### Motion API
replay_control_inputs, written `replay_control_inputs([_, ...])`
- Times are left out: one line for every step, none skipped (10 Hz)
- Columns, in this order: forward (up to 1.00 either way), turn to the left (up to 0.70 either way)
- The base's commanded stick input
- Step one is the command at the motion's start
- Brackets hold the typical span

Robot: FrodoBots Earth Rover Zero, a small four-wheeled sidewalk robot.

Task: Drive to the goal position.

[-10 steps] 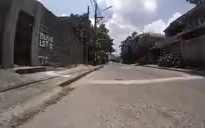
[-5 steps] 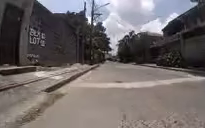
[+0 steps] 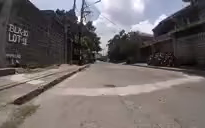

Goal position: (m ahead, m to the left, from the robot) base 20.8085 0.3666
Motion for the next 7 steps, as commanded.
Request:
replay_control_inputs([1.00,0.00])
replay_control_inputs([1.00,0.00])
replay_control_inputs([1.00,0.00])
replay_control_inputs([1.00,0.00])
replay_control_inputs([1.00,0.00])
replay_control_inputs([1.00,0.00])
replay_control_inputs([1.00,0.00])
